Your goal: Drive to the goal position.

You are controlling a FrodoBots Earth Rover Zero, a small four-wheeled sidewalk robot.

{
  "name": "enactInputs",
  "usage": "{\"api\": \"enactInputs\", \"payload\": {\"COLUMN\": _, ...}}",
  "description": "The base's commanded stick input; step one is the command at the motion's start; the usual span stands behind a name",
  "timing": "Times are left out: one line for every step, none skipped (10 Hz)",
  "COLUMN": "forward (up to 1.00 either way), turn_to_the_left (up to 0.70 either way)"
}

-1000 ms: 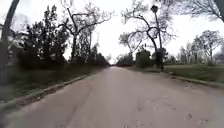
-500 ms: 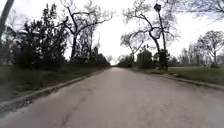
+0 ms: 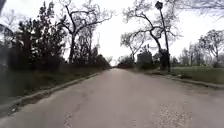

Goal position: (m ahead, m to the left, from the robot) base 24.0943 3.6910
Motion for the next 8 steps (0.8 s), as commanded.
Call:
{"api": "enactInputs", "payload": {"forward": 0.7, "turn_to_the_left": 0.0}}
{"api": "enactInputs", "payload": {"forward": 0.7, "turn_to_the_left": 0.0}}
{"api": "enactInputs", "payload": {"forward": 0.7, "turn_to_the_left": 0.0}}
{"api": "enactInputs", "payload": {"forward": 0.7, "turn_to_the_left": 0.0}}
{"api": "enactInputs", "payload": {"forward": 0.7, "turn_to_the_left": 0.0}}
{"api": "enactInputs", "payload": {"forward": 0.7, "turn_to_the_left": 0.0}}
{"api": "enactInputs", "payload": {"forward": 0.7, "turn_to_the_left": 0.0}}
{"api": "enactInputs", "payload": {"forward": 0.7, "turn_to_the_left": 0.0}}
